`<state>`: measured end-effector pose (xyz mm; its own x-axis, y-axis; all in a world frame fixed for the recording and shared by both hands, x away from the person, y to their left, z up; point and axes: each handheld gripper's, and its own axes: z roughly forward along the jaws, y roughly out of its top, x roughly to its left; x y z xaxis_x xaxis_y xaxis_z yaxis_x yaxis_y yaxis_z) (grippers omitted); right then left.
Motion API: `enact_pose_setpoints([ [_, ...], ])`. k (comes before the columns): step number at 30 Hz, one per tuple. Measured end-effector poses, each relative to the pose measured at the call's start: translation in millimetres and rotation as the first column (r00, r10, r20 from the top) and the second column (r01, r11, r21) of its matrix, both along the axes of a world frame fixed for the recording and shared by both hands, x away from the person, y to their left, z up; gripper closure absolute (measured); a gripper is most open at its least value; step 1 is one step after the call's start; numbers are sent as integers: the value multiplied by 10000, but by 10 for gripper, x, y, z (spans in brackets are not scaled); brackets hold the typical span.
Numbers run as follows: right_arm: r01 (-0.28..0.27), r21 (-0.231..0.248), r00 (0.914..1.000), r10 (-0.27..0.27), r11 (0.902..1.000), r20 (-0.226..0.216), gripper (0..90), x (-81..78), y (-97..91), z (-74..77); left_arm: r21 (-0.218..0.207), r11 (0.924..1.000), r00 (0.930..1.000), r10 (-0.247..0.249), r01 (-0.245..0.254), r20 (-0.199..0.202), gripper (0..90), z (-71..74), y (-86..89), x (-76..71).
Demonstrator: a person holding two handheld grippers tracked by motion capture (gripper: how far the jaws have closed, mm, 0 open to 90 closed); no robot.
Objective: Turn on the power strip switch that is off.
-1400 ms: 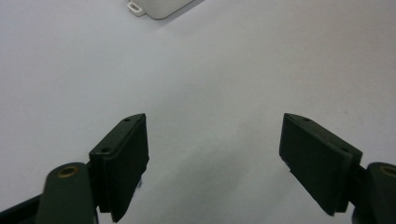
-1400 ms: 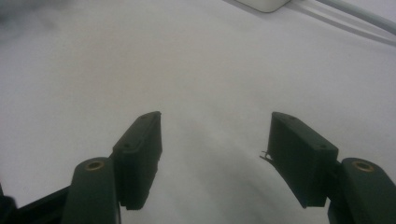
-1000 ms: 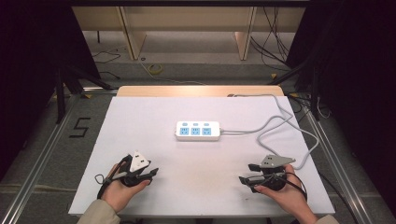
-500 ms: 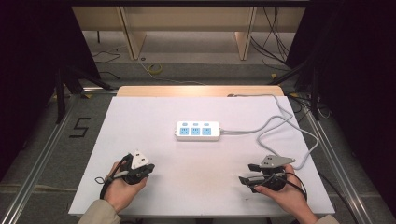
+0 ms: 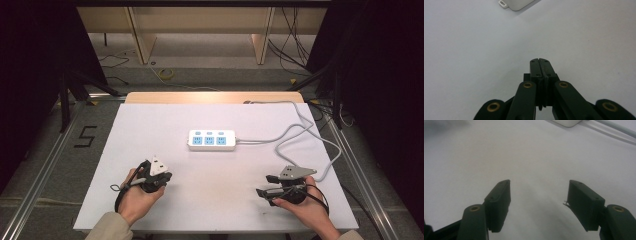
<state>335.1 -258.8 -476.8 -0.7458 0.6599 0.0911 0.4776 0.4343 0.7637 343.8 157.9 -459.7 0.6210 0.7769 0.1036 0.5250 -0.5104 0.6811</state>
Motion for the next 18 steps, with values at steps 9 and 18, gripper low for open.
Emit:
enact_pose_setpoints([
  [9, -51, 0, 10000, 51, 10000, -13, 361, 6, 0, -2, -86, 9999, 9999, 133, -132, 16, 896, 39, -8, 52],
  [18, -16, 21, 10000, 16, 10000, -27, 361, 6, 0, 0, -148, 9997, 9998, 202, -204, -87, 897, 53, -28, 88],
])
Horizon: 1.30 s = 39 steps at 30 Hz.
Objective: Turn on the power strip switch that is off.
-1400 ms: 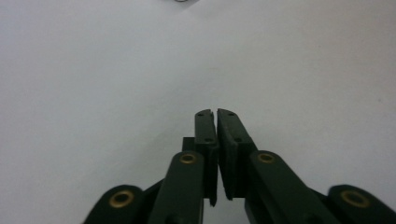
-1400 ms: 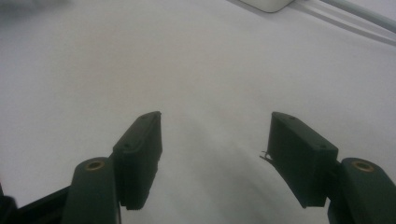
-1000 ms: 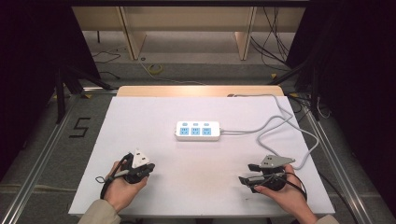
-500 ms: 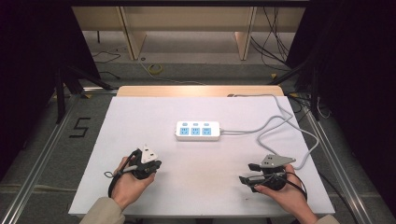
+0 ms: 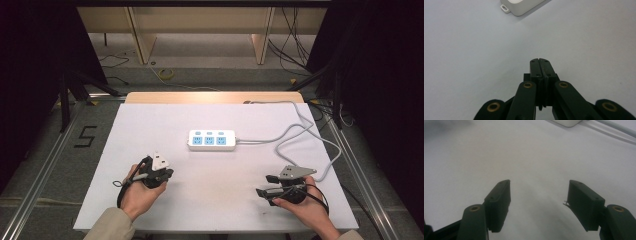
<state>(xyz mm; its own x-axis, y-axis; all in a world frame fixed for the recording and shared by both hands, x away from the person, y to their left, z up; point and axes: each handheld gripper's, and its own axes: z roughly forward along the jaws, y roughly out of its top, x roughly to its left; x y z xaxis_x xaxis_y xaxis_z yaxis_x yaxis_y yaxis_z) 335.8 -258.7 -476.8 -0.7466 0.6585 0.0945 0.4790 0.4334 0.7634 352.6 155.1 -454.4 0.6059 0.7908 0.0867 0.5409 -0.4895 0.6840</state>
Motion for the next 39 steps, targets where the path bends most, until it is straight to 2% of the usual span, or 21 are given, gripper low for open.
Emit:
enact_pose_setpoints([
  [39, 17, 13, 10000, -17, 10000, 25, 361, -1, -2, 3, -16, 9998, 9998, -174, 174, 24, 897, 120, -198, 182],
])
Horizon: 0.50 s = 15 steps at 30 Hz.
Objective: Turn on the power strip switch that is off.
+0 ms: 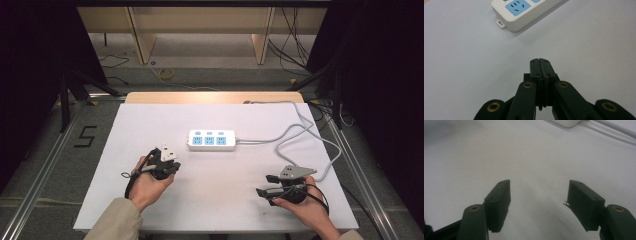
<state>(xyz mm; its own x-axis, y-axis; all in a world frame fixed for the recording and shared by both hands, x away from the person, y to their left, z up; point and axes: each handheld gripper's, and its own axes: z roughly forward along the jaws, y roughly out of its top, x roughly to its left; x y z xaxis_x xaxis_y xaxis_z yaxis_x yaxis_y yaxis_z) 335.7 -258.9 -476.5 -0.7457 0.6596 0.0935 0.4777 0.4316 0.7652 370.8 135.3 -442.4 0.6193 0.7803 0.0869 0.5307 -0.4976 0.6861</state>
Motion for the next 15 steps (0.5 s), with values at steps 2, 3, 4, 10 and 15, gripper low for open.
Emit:
enact_pose_setpoints([
  [2, -2, 0, 10000, 2, 10000, -4, 361, 0, 0, -1, -14, 10000, 10000, 0, 0, 9, 897, 4, -3, 4],
  [3, -4, 0, 10000, 4, 10000, -1, 361, -1, 0, 0, -12, 10000, 10000, 6, -6, 15, 897, 13, -10, 13],
  [4, -2, -3, 10000, 2, 10000, 11, 361, 0, 0, 0, -12, 10000, 10000, 6, -6, 15, 897, 13, -10, 13],
  [10, 4, 10, 10000, -4, 10000, 21, 361, -1, 0, 1, 57, 10000, 10000, -66, 66, 35, 897, 22, -62, 44],
  [15, -18, -8, 10000, 18, 10000, 17, 361, 1, -3, 2, 100, 9999, 10000, -98, 98, -7, 897, 34, -95, 65],
])
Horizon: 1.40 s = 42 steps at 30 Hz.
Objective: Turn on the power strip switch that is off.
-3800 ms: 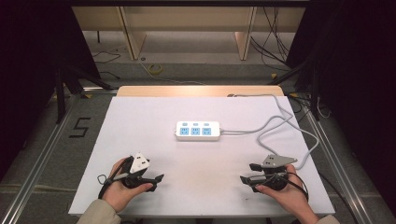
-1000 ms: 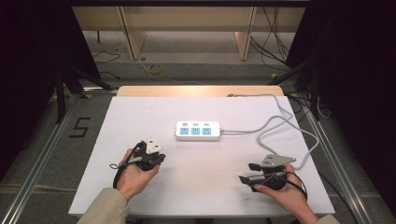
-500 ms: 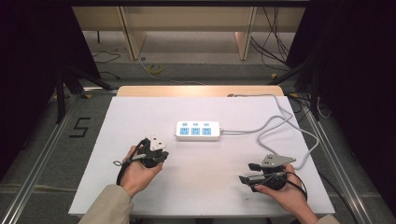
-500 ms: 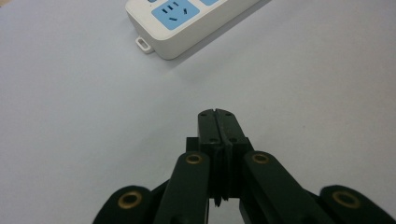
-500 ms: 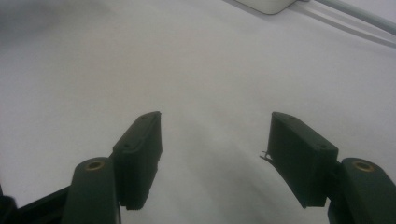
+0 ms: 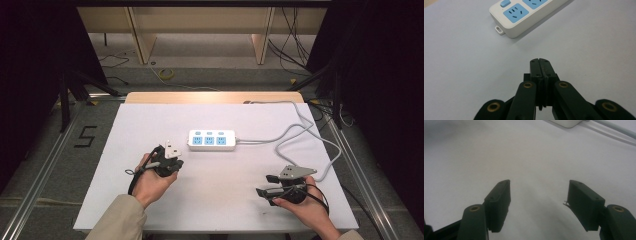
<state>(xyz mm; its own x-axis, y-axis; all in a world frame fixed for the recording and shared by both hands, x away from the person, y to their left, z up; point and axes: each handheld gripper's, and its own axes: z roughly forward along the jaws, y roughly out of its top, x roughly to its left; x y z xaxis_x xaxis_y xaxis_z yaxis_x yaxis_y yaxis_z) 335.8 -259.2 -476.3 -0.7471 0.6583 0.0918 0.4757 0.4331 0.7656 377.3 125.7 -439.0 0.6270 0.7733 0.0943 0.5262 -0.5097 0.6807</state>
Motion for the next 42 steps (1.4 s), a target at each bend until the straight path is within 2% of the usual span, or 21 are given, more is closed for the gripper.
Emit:
enact_pose_setpoints([
  [12, 11, 10, 10000, -11, 10000, -30, 361, 1, 1, -3, 138, 9998, 9999, -112, 112, -52, 897, -3, -54, 45],
  [19, 7, 15, 10000, -7, 10000, -30, 361, 3, -1, -3, 164, 9998, 9999, -146, 145, 9, 897, 42, -105, 81],
  [42, 51, 21, 10000, -51, 10000, -31, 361, 2, -4, 0, 636, 9967, 9986, -509, 501, 109, 897, 127, -229, 228],
])
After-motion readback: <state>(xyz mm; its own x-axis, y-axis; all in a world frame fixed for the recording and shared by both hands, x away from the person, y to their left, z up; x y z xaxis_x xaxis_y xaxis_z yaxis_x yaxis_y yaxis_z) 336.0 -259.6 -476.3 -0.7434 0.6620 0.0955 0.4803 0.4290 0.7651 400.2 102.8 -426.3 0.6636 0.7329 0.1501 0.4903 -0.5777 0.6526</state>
